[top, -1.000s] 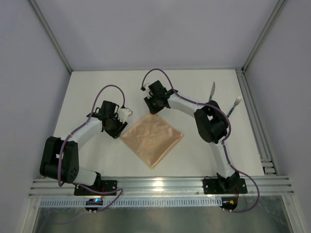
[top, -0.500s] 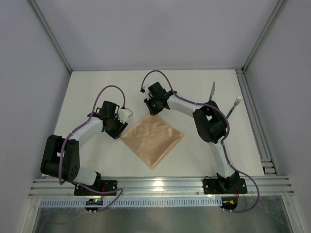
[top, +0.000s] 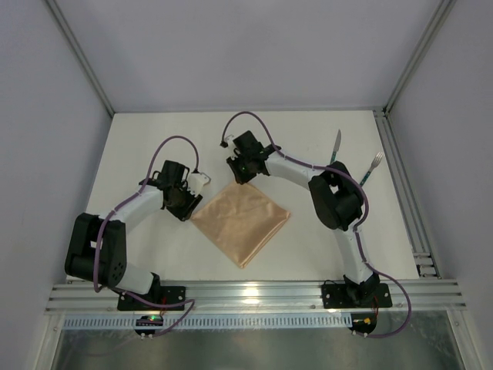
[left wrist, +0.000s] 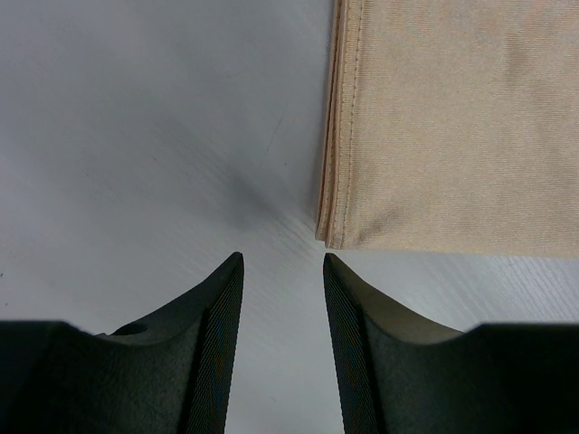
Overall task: Fold the napkin into a case and place the utensils inside
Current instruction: Pick up the top corner of the square-folded napkin from the center of the board, then fold the top corner of the square-folded napkin at the center of the board.
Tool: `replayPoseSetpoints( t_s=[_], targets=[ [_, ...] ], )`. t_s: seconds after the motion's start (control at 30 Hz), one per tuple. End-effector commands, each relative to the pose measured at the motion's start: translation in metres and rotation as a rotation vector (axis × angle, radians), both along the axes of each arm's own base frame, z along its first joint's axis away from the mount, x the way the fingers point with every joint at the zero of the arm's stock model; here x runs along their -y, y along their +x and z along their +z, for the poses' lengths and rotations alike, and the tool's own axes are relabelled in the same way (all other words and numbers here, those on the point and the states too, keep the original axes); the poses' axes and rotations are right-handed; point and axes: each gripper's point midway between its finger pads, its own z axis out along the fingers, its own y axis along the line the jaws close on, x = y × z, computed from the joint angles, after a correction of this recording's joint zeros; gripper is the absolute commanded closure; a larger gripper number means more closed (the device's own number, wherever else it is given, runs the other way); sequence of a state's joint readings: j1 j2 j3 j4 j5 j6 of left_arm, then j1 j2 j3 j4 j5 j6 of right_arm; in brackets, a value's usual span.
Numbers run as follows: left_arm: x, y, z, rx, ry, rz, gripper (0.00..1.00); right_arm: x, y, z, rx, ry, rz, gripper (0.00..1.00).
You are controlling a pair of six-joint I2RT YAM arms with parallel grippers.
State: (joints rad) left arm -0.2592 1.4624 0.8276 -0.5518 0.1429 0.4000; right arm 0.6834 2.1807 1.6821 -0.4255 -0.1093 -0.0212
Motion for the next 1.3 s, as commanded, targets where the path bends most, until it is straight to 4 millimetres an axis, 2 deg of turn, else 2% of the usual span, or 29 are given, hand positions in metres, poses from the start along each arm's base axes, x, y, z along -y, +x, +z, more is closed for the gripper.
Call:
replayPoseSetpoints(
  t_s=[0.0, 0.13, 0.27, 0.33, 0.43, 0.5, 0.53, 0.57, 0.6, 0.63, 0.67, 0.7, 0.77, 0.8, 0.83, 0.9, 0.93, 1.1, 1.27],
  targets=[
    [0.003, 0.002, 0.000, 0.000, -0.018, -0.006, 0.57, -0.011, 0.004, 0.044, 0.085, 0.067, 0.014, 0.77],
    [0.003, 0.003, 0.000, 0.001, -0.022, -0.008, 0.57, -0.008, 0.007, 0.032, 0.077, 0.041, 0.000, 0.78],
    [0.002, 0.002, 0.001, 0.001, -0.017, -0.009, 0.57, -0.003, 0.007, 0.018, 0.063, 0.006, -0.010, 0.87],
    [0.003, 0.002, 0.001, 0.001, -0.017, -0.012, 0.57, -0.002, 0.006, 0.017, 0.062, 0.004, -0.009, 0.96],
    [0.003, 0.002, 0.000, -0.003, -0.019, -0.012, 0.57, -0.001, 0.003, 0.019, 0.067, 0.006, -0.001, 0.96],
    [0.004, 0.002, 0.001, -0.003, -0.025, -0.014, 0.57, -0.002, 0.003, 0.031, 0.099, 0.020, 0.011, 0.96],
    [0.004, 0.003, 0.002, 0.002, -0.026, -0.014, 0.57, 0.001, -0.001, 0.029, 0.098, 0.015, 0.016, 0.96],
    [0.004, 0.003, 0.003, 0.003, -0.027, -0.016, 0.57, -0.001, -0.002, 0.040, 0.130, 0.026, 0.029, 0.96],
    [0.005, 0.003, 0.004, 0.005, -0.028, -0.016, 0.57, -0.001, -0.006, 0.043, 0.136, 0.031, 0.035, 0.96],
    [0.005, 0.004, 0.005, 0.008, -0.028, -0.016, 0.57, 0.002, -0.012, 0.038, 0.128, 0.026, 0.044, 0.96],
    [0.005, 0.005, 0.006, 0.010, -0.028, -0.018, 0.57, -0.002, -0.016, 0.048, 0.148, 0.052, 0.057, 0.96],
    [0.005, 0.005, 0.007, 0.011, -0.030, -0.018, 0.57, -0.004, -0.022, 0.049, 0.146, 0.058, 0.070, 0.96],
    [0.005, 0.005, 0.008, 0.008, -0.034, -0.017, 0.57, -0.002, -0.036, 0.043, 0.136, 0.056, 0.092, 0.96],
    [0.006, 0.006, 0.009, 0.012, -0.038, -0.018, 0.57, -0.004, -0.042, 0.050, 0.154, 0.065, 0.105, 0.96],
    [0.006, 0.006, 0.010, 0.011, -0.043, -0.016, 0.57, -0.001, -0.051, 0.042, 0.141, 0.053, 0.114, 0.96],
    [0.005, 0.006, 0.012, 0.014, -0.043, -0.014, 0.57, -0.002, -0.058, 0.050, 0.165, 0.068, 0.127, 0.96],
    [0.005, 0.007, 0.013, 0.017, -0.045, -0.013, 0.57, 0.000, -0.067, 0.044, 0.157, 0.058, 0.142, 0.96],
    [0.005, 0.008, 0.017, 0.018, -0.056, -0.012, 0.57, -0.003, -0.095, 0.045, 0.144, 0.068, 0.205, 0.96],
    [0.003, 0.009, 0.020, 0.027, -0.063, -0.003, 0.57, -0.013, -0.147, 0.045, 0.104, 0.112, 0.342, 0.96]
  ],
)
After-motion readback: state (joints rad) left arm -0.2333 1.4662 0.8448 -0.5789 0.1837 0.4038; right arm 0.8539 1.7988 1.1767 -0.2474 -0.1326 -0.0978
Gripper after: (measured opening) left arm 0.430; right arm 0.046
